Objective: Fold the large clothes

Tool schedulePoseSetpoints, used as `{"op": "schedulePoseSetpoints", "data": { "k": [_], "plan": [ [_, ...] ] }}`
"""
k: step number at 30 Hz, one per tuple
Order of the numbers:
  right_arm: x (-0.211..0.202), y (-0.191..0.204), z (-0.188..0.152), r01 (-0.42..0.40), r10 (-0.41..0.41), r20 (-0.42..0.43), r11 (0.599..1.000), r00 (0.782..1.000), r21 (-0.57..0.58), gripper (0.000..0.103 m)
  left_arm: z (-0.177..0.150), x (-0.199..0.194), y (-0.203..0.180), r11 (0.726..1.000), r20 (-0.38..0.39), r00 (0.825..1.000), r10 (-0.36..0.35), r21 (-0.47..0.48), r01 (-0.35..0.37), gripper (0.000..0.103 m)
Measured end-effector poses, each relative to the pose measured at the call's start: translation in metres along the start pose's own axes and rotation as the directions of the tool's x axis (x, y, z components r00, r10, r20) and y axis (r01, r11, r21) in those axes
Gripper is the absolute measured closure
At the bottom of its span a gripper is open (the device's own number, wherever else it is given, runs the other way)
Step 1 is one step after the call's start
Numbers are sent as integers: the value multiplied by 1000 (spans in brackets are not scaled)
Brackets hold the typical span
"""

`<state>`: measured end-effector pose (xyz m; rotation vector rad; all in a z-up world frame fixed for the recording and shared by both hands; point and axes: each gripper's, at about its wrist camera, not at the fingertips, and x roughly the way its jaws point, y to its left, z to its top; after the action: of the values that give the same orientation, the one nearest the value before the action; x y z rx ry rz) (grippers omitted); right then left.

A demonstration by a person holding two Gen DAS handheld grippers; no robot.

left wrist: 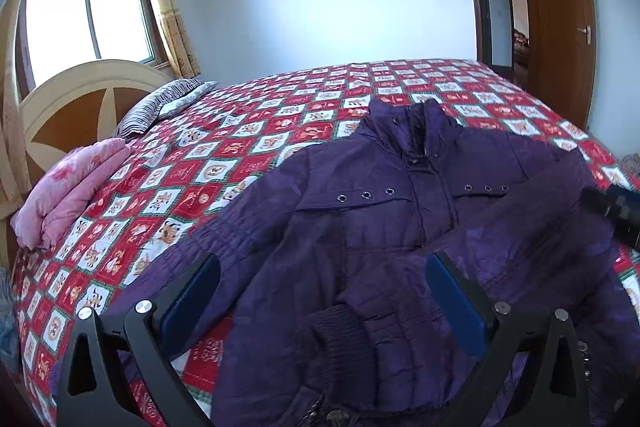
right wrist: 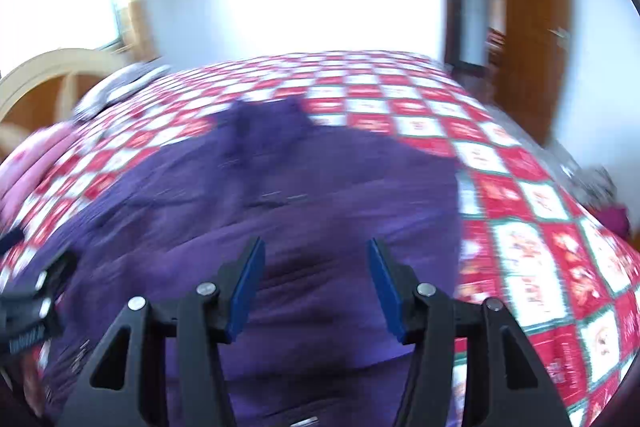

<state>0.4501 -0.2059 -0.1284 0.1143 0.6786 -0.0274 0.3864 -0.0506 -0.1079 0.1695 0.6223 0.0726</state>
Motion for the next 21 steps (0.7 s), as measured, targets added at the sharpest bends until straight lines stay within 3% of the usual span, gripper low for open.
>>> {"op": "schedulePoseSetpoints", "data": {
  "k": [2,4,5,7,9,11,15,19,21],
  "plan": [
    [16,-21,0,52,-51,-25,998,998,45,46,-9,23,-15,990,-28,993,114,90,-111,1],
    [32,-43,-4,78,-72,-53,991,996,109,46,-21,47,-17,978,-86,982,171,139,-158,1],
    [39,-52,-8,82,-74,-67,987,995,137,46,-29,58,-12,979,-124,977,171,132,-155,1],
    [43,-61,-14,58,-46,-72,984,996,169,46,-36,65,2,994,-172,980,102,65,-92,1],
    [44,-62,-21,34,-24,-72,989,997,142,44,-38,64,9,998,-170,983,69,26,-65,1],
    [54,-57,-23,39,-30,-89,993,996,109,44,-40,67,9,996,-184,979,83,36,-78,1],
    [59,-40,-30,14,-14,-122,1000,992,3,42,-52,67,26,994,-211,973,88,-39,-99,1],
    [48,-18,-41,27,-37,-93,995,995,-100,37,-56,59,41,993,-205,977,64,-89,-83,1],
    [51,-8,-46,61,-73,-82,988,994,-142,35,-57,59,39,993,-207,975,84,-58,-98,1]
  ]
}}
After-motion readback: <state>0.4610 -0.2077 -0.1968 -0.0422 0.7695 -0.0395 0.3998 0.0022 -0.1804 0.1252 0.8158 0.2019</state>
